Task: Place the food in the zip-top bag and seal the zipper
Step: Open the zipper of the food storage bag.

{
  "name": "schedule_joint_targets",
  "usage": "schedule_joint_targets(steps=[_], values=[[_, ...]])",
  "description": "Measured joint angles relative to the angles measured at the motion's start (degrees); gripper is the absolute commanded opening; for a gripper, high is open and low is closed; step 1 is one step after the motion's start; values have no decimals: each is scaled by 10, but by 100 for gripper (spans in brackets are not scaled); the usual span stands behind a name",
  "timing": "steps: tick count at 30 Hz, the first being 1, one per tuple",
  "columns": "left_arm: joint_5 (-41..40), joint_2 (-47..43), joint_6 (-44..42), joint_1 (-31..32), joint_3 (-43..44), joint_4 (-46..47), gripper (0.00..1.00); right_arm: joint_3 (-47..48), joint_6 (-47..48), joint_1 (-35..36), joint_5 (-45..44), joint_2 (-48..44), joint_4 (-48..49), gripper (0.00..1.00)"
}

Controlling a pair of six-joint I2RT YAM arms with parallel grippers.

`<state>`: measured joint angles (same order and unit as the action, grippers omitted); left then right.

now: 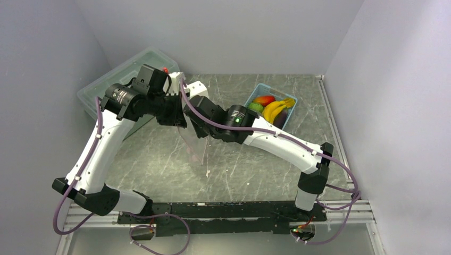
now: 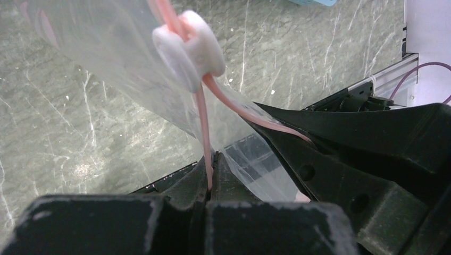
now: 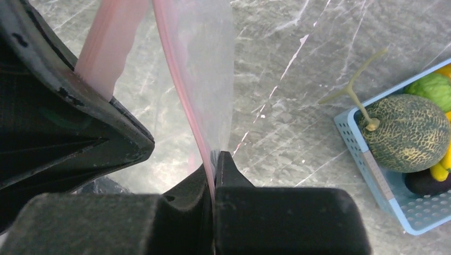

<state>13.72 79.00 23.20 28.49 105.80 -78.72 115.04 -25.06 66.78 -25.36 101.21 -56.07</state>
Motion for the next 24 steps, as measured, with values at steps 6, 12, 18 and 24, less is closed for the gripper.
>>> schedule_joint_targets(steps=[6, 12, 18, 24], values=[[-1, 0, 1, 0, -6, 0, 20, -7, -7, -2, -3, 0, 0, 0], [-14, -6, 6, 0, -9, 1, 35, -7, -25, -7, -16, 0, 0, 0], [-44, -37, 28, 0, -44, 16, 39, -5, -50, -13, -31, 0, -3, 0], [-65, -66, 56, 0, -73, 44, 38, 23, -69, -19, -42, 16, -10, 0]])
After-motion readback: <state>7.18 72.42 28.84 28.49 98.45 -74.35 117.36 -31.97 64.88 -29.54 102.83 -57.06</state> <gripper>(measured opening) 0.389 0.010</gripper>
